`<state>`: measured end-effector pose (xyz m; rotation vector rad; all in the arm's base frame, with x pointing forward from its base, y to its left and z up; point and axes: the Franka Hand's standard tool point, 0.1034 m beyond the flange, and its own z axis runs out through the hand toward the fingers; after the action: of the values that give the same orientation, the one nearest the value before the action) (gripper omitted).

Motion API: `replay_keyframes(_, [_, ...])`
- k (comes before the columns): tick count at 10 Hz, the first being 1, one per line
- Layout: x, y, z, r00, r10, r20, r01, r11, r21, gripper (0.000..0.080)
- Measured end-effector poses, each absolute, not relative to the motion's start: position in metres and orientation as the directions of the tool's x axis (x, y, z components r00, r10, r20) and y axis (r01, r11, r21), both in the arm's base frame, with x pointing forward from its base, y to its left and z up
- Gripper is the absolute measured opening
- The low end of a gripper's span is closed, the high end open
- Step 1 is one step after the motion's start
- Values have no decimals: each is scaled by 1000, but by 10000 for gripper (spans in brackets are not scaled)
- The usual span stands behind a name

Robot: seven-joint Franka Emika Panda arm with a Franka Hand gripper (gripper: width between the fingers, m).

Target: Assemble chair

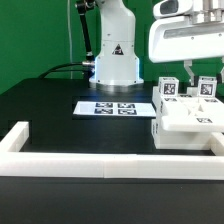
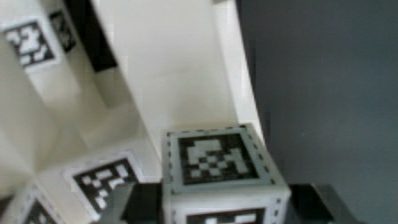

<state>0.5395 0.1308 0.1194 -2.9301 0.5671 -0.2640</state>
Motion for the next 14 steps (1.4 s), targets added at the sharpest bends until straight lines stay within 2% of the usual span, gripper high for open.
replay_keyframes(4, [540,131,120,711,-700,68,-673,-705,-224,287])
replay_keyframes(6, [540,131,119,521,-853,1,-829,-506,-239,287])
replay_keyframes(11, [539,134,119,210,-973,-92,-956,-185,-228,287])
replay_keyframes(12, [539,134,119,193,-976,-97,-960,-168,-226,287])
replay_keyframes(14, [539,134,119,261,-962,-81,-944,-236,-231,287])
